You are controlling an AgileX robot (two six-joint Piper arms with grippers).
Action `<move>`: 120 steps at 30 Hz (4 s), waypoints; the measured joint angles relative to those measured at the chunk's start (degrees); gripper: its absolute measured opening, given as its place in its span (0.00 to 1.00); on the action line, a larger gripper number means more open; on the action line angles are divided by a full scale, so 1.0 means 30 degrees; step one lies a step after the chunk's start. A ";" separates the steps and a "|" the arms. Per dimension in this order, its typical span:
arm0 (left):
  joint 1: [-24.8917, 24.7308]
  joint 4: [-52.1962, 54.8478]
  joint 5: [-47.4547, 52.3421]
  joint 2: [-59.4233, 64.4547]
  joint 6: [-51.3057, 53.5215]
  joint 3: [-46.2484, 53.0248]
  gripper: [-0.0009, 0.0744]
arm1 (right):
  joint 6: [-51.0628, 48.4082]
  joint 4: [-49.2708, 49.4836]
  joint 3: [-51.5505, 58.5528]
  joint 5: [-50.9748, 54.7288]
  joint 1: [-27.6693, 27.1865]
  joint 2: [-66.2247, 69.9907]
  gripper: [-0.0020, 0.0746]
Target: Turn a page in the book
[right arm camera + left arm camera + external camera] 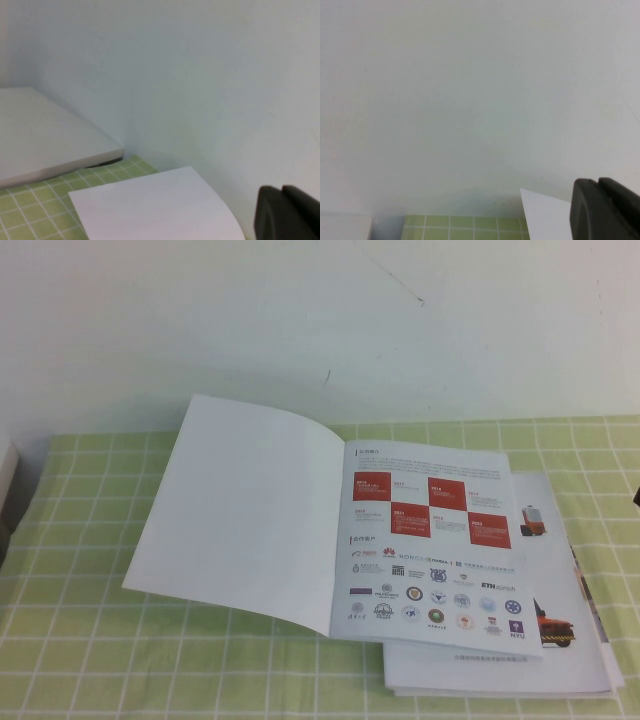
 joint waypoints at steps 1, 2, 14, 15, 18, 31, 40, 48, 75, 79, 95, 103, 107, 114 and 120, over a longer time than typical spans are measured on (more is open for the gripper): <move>0.0000 0.0000 0.0000 0.0000 0.0000 0.0000 0.01 | 0.0000 0.0000 0.0000 0.0024 0.0000 0.0000 0.02; 0.0000 0.0000 0.0000 0.0000 0.0000 0.0000 0.01 | 0.0000 0.0000 0.0000 0.0024 0.0000 0.0000 0.02; 0.0000 0.0000 0.0000 0.0000 -0.0037 0.0000 0.01 | -0.1922 0.0043 0.0378 -0.3097 0.0000 -0.0647 0.02; 0.0000 0.0000 0.0000 0.0000 -0.0037 0.0000 0.01 | -0.2572 0.0043 0.0378 -0.3297 0.0000 -0.1025 0.02; 0.0000 0.0000 0.0000 0.0000 -0.0037 0.0000 0.01 | -0.4097 0.0043 0.0378 -0.3685 0.0000 -0.2554 0.02; 0.0000 0.0000 0.0000 0.0000 -0.0037 0.0000 0.01 | 1.1275 -1.4208 0.3464 -0.9540 0.0000 -0.9257 0.02; 0.0000 0.0000 -0.0034 0.0000 -0.0080 0.0000 0.01 | 3.5059 -3.5198 0.6361 -0.1799 0.0000 -1.2844 0.02; 0.0000 0.0000 -0.0034 0.0000 -0.0080 0.0000 0.01 | 3.7447 -3.6817 0.8588 -0.3206 -0.0255 -1.3640 0.02; 0.0000 -0.0028 -0.0034 0.0000 -0.0042 0.0000 0.01 | 3.2630 -3.2028 1.0136 -0.5674 -0.4193 -1.3640 0.02; 0.0000 -0.0028 -0.0034 0.0000 -0.0042 0.0000 0.01 | 3.2630 -3.1984 1.0136 -0.5674 -0.4193 -1.3640 0.02; 0.0000 -0.0028 0.1210 0.0000 -0.3070 0.0000 0.01 | 3.2647 -3.1940 1.0136 -0.5674 -0.4193 -1.3640 0.02; 0.0000 0.0006 0.2309 0.0000 -0.3452 0.0027 0.01 | 3.2647 -3.1940 1.0136 -0.5674 -0.4193 -1.3640 0.02; 0.0293 0.5522 0.2918 0.0000 -0.8877 0.1326 0.01 | 3.2647 -3.1940 1.0136 -0.5674 -0.4193 -1.3640 0.02; 0.6400 2.0136 0.8018 0.0000 -2.5972 0.5449 0.01 | 3.2676 -3.1940 1.0136 -0.5674 -0.4193 -1.3640 0.02; 1.2665 2.8056 2.0082 -0.1110 -2.9215 0.6022 0.01 | 3.2676 -3.1925 1.0136 -0.5674 -0.4225 -1.3640 0.02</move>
